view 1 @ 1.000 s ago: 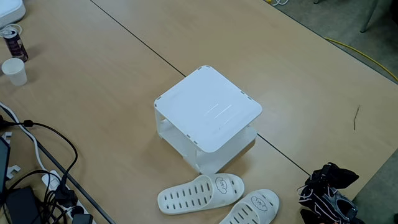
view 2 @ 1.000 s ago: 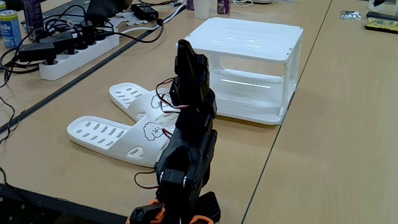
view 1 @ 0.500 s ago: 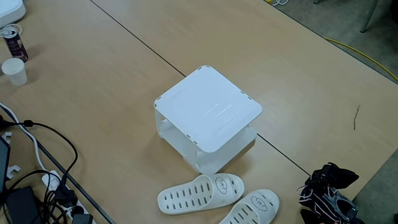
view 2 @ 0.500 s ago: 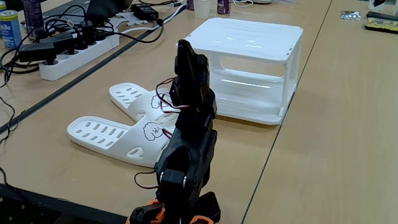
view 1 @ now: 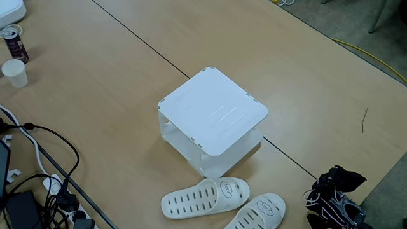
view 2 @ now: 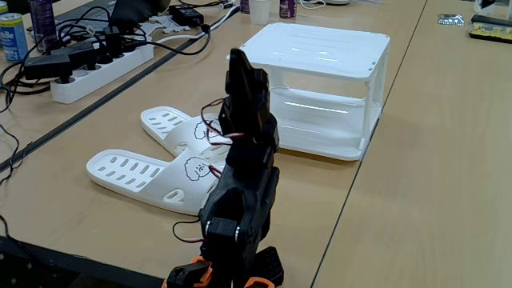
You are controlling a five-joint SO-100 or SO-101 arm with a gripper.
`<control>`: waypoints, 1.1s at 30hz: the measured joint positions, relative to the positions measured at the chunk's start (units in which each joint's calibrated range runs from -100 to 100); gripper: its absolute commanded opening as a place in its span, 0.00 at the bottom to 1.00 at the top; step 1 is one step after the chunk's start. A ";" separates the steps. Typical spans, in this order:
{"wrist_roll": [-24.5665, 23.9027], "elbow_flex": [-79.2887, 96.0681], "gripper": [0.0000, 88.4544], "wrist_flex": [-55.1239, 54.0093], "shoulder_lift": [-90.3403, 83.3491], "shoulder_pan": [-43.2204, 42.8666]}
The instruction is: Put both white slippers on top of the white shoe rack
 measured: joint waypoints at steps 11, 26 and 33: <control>0.00 -17.61 0.01 49.10 0.82 8.84; 0.00 -54.81 0.01 101.55 35.05 26.59; 0.00 -51.84 0.01 121.63 38.85 28.99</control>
